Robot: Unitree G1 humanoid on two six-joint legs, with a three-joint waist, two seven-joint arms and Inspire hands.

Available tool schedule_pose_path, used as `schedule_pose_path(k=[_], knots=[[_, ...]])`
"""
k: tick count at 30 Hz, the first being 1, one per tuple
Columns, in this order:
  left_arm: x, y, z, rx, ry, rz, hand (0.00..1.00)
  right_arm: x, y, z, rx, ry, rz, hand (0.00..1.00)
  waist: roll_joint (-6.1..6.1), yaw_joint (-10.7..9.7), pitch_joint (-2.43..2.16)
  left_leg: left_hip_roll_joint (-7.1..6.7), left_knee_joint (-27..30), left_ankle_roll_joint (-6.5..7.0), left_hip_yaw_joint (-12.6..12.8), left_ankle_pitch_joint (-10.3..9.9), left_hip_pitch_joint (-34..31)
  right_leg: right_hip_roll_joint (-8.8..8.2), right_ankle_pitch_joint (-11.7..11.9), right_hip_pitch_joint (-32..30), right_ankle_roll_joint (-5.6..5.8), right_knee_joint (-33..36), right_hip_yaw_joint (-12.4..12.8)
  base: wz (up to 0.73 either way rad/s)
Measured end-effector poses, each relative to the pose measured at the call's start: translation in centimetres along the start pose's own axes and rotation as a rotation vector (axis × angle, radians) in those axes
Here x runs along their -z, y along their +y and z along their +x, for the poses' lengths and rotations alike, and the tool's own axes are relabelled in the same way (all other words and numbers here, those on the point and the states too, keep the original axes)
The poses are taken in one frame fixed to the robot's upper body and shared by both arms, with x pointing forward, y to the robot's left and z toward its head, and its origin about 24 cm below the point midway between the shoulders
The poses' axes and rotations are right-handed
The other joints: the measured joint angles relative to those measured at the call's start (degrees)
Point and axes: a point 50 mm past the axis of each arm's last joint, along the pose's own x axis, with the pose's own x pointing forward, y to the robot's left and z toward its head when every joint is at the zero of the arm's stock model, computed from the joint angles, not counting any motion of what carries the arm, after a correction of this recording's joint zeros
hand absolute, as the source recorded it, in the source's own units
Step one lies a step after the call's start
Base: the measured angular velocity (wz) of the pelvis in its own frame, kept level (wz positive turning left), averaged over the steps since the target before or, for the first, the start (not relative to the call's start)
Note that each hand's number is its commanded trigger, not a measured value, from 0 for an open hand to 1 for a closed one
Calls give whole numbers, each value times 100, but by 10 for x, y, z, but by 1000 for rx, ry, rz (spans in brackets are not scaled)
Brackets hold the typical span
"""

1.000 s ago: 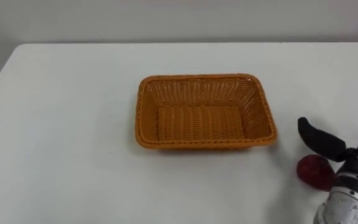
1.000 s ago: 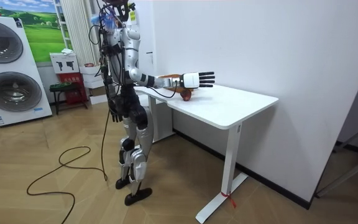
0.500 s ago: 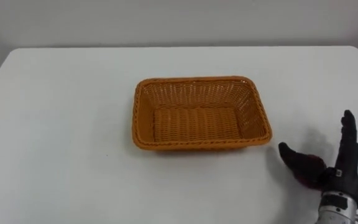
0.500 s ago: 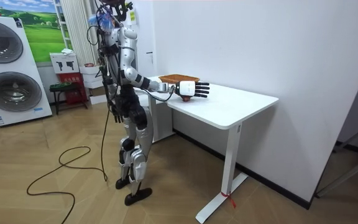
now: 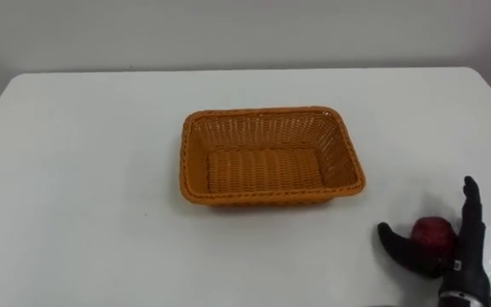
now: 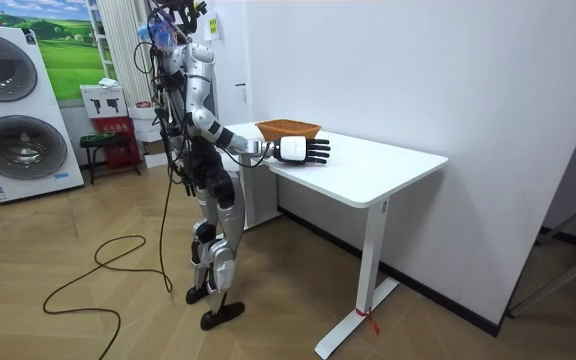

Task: Pick and place apple

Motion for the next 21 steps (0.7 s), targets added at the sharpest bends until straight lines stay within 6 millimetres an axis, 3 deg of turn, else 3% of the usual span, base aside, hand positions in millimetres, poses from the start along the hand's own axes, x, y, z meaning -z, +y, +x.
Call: schedule_pose_path(k=[10, 21], knots=[[3, 1, -1, -29, 7, -13, 0, 8, -18, 8, 70, -18, -100, 100, -23, -26, -9, 2, 3, -3, -21, -2, 128, 13, 1, 174, -3, -89, -15, 1], [-5, 1, 1, -45, -27, -12, 0, 13, -18, 9, 107, 4, -112, 100, -83, 33, -1, 2, -41, -5, -4, -3, 165, 16, 1, 182, -2, -94, -28, 0]])
